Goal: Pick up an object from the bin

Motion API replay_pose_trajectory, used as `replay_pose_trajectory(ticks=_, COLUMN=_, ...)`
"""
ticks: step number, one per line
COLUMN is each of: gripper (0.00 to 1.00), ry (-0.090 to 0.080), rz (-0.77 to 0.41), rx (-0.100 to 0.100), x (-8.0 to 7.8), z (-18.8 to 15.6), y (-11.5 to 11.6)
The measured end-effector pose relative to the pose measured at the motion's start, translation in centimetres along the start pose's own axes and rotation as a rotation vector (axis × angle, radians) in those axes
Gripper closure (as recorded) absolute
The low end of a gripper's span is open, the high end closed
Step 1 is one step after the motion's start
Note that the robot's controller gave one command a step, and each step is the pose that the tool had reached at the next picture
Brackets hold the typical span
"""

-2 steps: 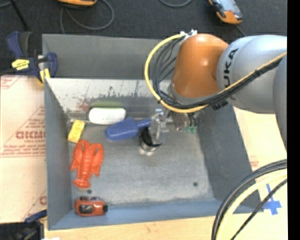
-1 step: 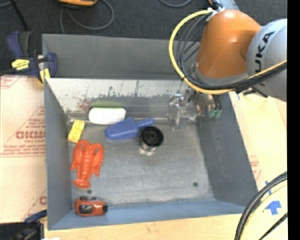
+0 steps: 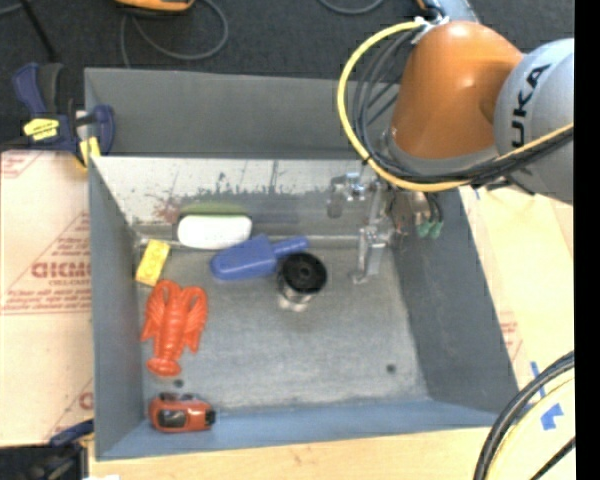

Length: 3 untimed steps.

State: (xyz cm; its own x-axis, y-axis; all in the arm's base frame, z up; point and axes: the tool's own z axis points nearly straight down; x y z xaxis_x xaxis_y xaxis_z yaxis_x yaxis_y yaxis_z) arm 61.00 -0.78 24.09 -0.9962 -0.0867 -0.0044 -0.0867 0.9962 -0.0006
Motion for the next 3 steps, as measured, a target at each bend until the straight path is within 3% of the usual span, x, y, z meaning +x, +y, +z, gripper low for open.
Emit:
replay_pose_trajectory(ticks=1, gripper=0.0, ry=0.0, rz=-0.001, rx=-0.001, x=0.2, z=1.6, y=0.7)
replay_pose_trajectory(ticks=2, gripper=0.0, ry=-0.005, rz=0.006, rx=-0.001, x=0.9, z=5.8, y=2.5)
replay_pose_trajectory(ticks=3, gripper=0.0, ry=0.003, rz=-0.027, rx=-0.001, x=1.3, z=8.8, y=0.8)
